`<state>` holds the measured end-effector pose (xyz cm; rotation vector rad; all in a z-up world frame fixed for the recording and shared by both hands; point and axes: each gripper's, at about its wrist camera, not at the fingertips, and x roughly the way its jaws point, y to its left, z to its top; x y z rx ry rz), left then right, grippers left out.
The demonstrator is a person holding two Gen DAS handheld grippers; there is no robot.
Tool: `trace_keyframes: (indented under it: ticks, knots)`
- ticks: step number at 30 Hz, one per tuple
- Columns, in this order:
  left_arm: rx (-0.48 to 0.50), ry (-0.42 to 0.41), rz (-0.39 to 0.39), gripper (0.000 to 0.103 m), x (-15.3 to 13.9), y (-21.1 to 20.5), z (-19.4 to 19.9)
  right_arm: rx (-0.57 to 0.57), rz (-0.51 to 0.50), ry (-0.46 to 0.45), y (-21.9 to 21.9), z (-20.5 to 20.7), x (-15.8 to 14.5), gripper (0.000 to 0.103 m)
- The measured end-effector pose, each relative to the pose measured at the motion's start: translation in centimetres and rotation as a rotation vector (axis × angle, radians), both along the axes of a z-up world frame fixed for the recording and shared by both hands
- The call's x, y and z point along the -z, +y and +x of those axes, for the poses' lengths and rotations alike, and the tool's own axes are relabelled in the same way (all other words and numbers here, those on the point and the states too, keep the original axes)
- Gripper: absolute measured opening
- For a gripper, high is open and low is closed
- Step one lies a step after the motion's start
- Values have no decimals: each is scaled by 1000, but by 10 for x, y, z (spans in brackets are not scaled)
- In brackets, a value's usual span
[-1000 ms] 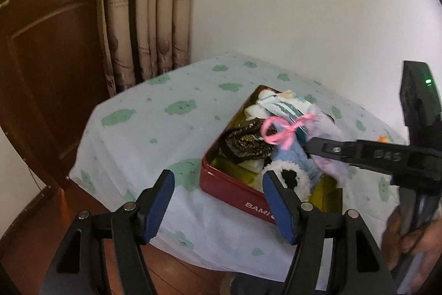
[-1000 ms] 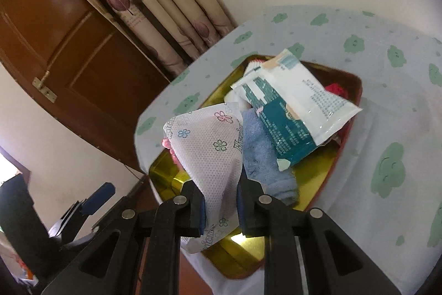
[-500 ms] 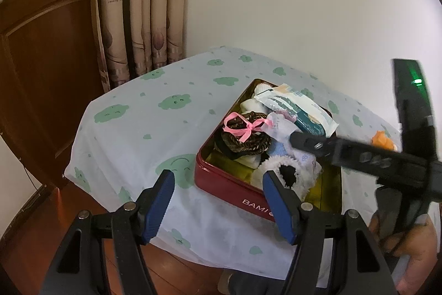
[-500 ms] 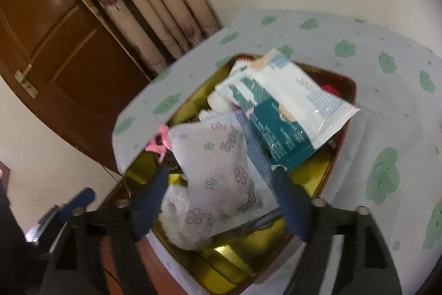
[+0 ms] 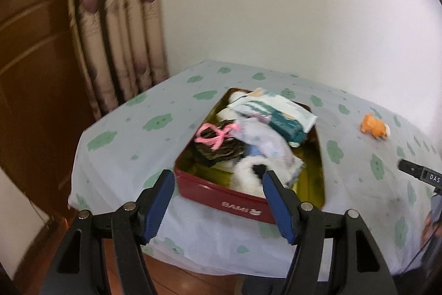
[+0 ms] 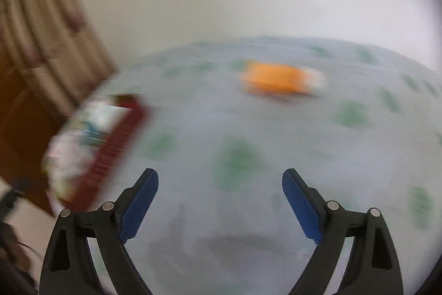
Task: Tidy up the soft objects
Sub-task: 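Move the left gripper toward the orange plush fox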
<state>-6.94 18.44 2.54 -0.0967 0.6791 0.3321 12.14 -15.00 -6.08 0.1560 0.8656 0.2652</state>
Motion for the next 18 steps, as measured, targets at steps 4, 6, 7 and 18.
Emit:
trace_keyframes:
  ticks: [4,6,7,18]
  knots:
    - [86,-6,28,68,-1,-25,1,141,-145,56,-77,4,23,90]
    - [144,-4,16,68,-1,-38,3,181,-176,55,-104,3,29,90]
    - [166,3,16,68,0,-44,4,192,-186,62,-117,5,33,91]
    - [565,95,-40,68,-7,-146,79,182,-98,87,-137,13,48,103]
